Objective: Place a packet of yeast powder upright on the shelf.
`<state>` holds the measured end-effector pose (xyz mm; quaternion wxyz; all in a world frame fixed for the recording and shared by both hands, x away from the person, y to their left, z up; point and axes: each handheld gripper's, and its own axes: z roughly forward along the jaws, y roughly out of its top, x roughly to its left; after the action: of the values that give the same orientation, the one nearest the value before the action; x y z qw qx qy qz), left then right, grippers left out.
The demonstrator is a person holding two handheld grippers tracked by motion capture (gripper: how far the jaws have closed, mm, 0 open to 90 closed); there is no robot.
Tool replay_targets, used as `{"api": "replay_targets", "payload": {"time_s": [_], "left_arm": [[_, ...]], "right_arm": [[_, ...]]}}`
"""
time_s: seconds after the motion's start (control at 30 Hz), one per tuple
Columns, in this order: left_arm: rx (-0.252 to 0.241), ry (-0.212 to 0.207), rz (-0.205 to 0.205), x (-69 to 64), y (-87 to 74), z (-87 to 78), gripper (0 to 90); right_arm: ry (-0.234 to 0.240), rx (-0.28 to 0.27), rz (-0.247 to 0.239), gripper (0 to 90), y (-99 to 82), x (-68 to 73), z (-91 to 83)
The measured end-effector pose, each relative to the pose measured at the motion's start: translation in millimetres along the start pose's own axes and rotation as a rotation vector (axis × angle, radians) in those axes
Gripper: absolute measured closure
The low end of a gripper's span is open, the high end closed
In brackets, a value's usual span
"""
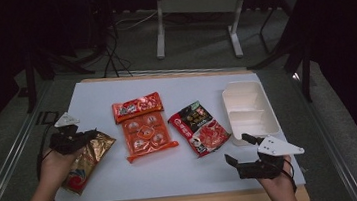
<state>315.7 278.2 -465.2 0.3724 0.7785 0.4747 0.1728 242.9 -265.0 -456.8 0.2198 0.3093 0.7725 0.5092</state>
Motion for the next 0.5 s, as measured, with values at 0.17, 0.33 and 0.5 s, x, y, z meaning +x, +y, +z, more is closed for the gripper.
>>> {"api": "replay_targets", "payload": {"time_s": [0.17,0.33,0.5], "left_arm": [[-0.069,-0.027,0.017,-12.7,10.1,-14.6,89.1],[-0.115,-0.078,0.038,-29.4,21.3,-15.5,89.1],[-0.143,-0.152,0.045,-45.1,31.0,-8.9,89.1]], "right_arm": [[0.013,-0.007,0.005,10.2,-0.1,-1.1,-0.5],[-0.006,-0.043,-0.015,12.6,1.0,-2.4,-2.7],[-0.021,-0.015,-0.018,13.1,1.1,-5.0,-1.4]]}}
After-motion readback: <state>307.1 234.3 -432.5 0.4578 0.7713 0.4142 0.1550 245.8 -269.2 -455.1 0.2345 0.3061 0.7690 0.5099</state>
